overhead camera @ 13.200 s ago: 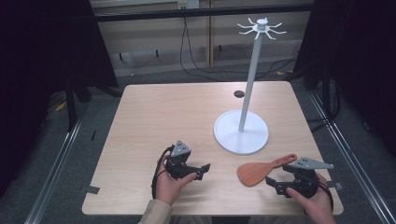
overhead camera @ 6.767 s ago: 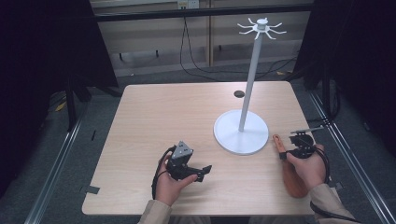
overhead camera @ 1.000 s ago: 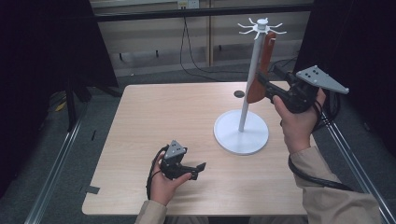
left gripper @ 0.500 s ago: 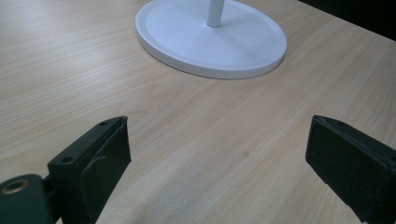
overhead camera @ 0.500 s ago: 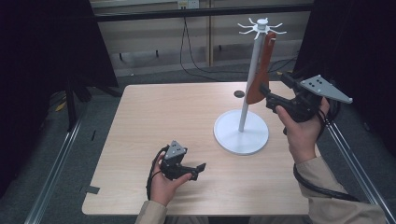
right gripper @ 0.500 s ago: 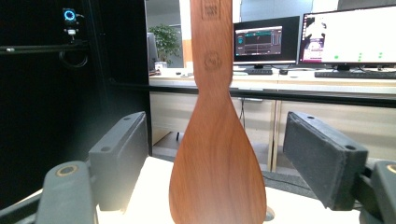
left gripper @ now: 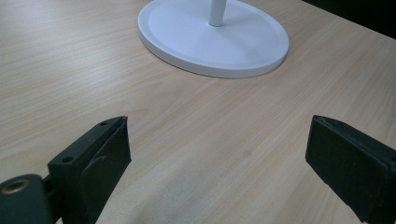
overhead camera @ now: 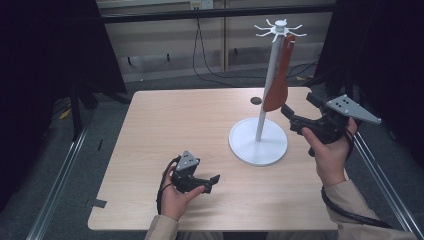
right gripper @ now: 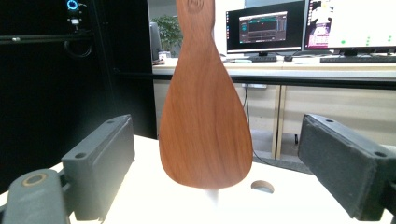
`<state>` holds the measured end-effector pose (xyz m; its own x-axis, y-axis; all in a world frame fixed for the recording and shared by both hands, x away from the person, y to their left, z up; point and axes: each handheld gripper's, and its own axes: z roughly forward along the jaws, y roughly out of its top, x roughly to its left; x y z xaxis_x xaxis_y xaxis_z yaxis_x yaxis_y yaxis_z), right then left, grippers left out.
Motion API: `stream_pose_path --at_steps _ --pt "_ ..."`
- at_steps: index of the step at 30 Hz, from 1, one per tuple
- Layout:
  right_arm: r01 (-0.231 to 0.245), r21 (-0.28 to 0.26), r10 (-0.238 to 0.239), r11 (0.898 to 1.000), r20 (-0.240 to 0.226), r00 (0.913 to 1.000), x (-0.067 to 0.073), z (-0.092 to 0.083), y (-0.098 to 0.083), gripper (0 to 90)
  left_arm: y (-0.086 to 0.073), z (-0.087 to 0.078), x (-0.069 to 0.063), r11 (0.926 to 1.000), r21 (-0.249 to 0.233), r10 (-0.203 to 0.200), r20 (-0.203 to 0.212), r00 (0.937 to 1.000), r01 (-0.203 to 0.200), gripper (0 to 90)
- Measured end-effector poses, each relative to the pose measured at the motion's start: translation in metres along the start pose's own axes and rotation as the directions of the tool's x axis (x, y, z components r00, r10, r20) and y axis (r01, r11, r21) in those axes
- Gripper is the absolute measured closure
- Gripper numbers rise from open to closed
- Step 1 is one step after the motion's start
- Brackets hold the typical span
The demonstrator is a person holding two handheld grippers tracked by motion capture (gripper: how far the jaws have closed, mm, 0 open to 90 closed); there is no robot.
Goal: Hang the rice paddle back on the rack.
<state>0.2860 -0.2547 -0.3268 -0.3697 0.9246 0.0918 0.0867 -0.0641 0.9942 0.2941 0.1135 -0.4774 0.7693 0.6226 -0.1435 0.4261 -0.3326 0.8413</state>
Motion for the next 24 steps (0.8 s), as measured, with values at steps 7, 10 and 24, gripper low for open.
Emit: stream_pose_path --at_steps 7,10,24 --pt "-0.011 0.013 0.011 1.0 -0.019 0.9998 -0.003 -0.005 -0.013 5.1 0.0 -0.003 0.003 0.9998 -0.012 -0.012 -0.002 0.9999 0.012 6.0" --pt "-0.005 0.029 0.006 1.0 -0.033 0.9994 -0.003 -0.008 -0.019 3.1 0.0 -0.004 0.004 0.9996 -0.019 -0.019 -0.005 0.9998 0.019 5.8" --pt "0.028 0.073 -0.023 0.997 -0.069 0.9974 0.004 -0.018 -0.038 1.8 -0.001 -0.01 0.007 0.9988 -0.046 -0.013 0.011 0.9999 0.013 3.0"
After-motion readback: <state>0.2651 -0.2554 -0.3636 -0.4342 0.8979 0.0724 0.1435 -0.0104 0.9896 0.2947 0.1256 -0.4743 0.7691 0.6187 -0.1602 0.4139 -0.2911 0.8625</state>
